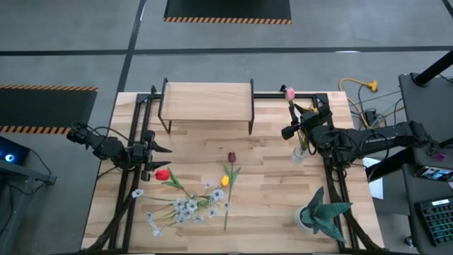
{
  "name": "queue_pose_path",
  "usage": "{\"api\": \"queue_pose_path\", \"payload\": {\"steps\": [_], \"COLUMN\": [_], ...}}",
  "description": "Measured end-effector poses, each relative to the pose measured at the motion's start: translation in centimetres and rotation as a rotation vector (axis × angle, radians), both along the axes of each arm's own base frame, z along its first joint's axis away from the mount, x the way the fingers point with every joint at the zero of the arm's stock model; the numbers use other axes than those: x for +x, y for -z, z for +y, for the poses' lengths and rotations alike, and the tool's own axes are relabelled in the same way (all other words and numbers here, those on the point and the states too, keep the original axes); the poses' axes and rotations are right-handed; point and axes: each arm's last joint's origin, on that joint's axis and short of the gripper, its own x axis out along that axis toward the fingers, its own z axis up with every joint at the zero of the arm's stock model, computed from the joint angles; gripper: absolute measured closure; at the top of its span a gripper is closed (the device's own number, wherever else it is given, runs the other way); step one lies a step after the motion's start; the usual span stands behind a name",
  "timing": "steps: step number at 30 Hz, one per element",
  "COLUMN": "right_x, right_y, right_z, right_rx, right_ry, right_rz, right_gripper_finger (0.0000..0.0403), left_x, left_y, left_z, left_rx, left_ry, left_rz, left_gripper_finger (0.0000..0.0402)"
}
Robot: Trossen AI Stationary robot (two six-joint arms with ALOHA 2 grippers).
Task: Pick and place flowers into a vace then onto a shelf
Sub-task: Put the pink flower into the left transparent vase
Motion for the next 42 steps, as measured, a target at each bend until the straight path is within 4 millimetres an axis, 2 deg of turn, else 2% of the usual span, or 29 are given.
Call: {"api": "queue_pose_path", "payload": {"steps": [9, 32, 38, 42], "right_x": [0.0, -1.2, -0.5, -0.3], "right_y": [0.0, -1.6, -2.9, -3.7], "right_z": [0.2, 1.1, 1.5, 1.7], "right_rx": [-0.009, -0.011, -0.048, -0.097], "right_ry": [-0.012, -0.094, -0.31, -0.384], "right_rz": [0.017, -0.084, -0.15, -0.198], "right_gripper_finger": [0.027, 0.0262, 0.0262, 0.0262], "left_x": [0.0, 0.0, 0.0, 0.0], "left_y": [0.0, 0.0, 0.0, 0.0], "left_z": [0.0, 0.0, 0.0, 0.0], "left_rx": [0.0, 0.0, 0.0, 0.0], "left_ry": [0.0, 0.0, 0.0, 0.0], "left_rz": [0.0, 0.0, 0.0, 0.0], "left_gripper_finger": [0.0228, 0.0228, 0.0228, 0.0228]}}
